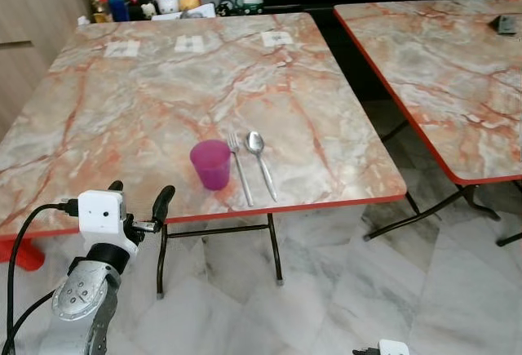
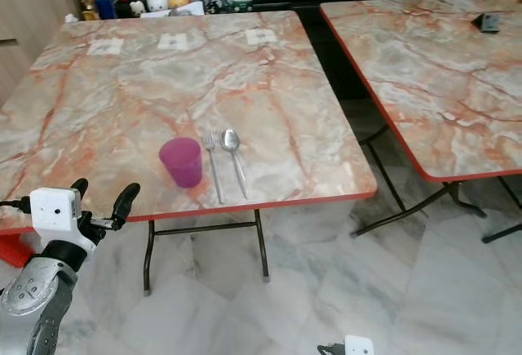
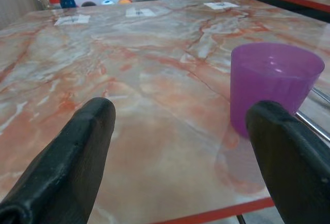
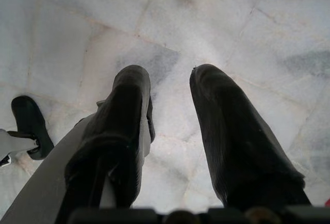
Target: Setting the table
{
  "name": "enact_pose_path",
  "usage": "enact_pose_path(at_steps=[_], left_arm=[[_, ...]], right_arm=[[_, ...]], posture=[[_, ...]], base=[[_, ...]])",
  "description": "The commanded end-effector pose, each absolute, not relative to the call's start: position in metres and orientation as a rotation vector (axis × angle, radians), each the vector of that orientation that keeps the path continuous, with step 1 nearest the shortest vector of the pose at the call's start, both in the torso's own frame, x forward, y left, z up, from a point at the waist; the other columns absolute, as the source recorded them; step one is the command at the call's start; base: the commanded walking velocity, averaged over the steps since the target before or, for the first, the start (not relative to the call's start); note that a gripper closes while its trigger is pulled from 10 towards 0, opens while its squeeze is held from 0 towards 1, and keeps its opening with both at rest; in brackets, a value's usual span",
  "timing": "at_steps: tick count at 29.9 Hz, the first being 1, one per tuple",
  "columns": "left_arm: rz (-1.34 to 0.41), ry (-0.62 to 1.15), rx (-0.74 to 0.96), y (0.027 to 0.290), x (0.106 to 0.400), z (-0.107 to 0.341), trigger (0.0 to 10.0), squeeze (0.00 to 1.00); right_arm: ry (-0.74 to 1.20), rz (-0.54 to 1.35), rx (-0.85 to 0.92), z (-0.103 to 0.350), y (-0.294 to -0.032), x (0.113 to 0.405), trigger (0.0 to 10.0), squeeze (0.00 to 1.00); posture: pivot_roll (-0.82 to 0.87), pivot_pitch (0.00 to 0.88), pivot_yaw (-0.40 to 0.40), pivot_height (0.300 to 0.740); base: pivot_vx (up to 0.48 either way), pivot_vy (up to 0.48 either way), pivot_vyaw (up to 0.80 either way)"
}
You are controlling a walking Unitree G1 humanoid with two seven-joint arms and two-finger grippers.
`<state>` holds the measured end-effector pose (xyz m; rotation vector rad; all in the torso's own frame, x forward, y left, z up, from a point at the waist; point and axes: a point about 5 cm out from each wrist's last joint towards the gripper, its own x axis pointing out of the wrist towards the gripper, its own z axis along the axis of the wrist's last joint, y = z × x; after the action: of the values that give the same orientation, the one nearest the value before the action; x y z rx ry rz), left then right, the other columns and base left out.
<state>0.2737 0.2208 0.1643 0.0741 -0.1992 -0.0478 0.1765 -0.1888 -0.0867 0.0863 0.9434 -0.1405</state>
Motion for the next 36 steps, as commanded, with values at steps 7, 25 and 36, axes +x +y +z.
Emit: enact_pose_path(at_steps=[7,25,36], left_arm=[[-0.011,-0.279,0.053,0.223,0.278,0.182,10.0,0.0],[0.006,-0.328,0.023,0.22,0.279,0.191,10.0,0.0],[0.005,-0.328,0.018,0.218,0.28,0.191,10.0,0.0]], right_arm=[[0.982,-0.129,0.088,-0.092,-0.185,0.166,10.0,0.0],[0.956,-0.096,0.103,-0.089,-0.154,0.177,10.0,0.0],[0.958,-0.075,0.111,-0.087,-0.129,0.184,10.0,0.0]], posture=[[0.1,0.154,0.012,0.74],[0.1,0.152,0.01,0.74],[0.1,0.157,0.01,0.74]], base=[[0.0,0.0,-0.76],[0.0,0.0,-0.31],[0.0,-0.235,-0.36]])
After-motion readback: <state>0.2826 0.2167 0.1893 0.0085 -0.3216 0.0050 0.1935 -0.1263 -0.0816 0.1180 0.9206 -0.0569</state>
